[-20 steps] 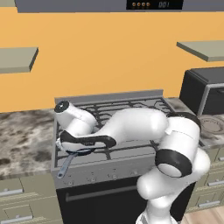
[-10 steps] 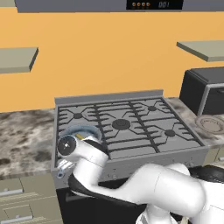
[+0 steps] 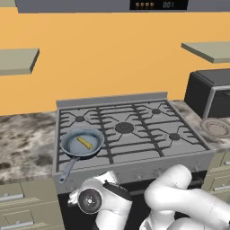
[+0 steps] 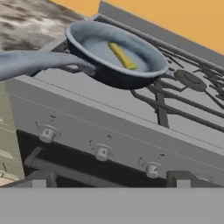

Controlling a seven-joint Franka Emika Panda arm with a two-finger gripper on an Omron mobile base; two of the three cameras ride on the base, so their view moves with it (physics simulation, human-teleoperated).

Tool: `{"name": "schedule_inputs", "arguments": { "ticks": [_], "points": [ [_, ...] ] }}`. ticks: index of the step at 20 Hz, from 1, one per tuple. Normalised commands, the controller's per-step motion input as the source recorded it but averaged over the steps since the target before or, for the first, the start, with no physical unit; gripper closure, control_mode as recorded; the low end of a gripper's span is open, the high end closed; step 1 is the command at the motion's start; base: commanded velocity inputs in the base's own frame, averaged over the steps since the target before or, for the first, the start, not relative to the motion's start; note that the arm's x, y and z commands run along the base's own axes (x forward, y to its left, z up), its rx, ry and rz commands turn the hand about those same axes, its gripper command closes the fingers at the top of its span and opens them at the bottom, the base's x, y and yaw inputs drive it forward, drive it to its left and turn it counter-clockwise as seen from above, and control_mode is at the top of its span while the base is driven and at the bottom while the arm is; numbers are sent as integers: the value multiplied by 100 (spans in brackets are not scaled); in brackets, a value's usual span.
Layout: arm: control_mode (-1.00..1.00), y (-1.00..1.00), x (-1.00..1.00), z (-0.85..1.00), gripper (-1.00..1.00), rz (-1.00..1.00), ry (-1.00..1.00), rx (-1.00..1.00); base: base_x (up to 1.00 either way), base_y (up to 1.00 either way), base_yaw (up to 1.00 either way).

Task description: Pick up the butter stick and place it in the pan. Then turn on the burner for the pan.

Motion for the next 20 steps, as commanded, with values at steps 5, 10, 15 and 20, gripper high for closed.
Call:
{"name": "schedule_inputs", "arguments": {
  "ticks": [5, 10, 15, 20],
  "points": [
    [-100, 0, -5, -33, -100, 0, -9, 10, 0, 0, 0],
    [-100, 1, -2, -22, -100, -1, -6, 2, 0, 0, 0],
    [-100, 27, 1, -29, -100, -9, -22, 2, 0, 0, 0],
    [-100, 48, 0, -14, -100, -15, -25, 0, 0, 0, 0]
  ]
}}
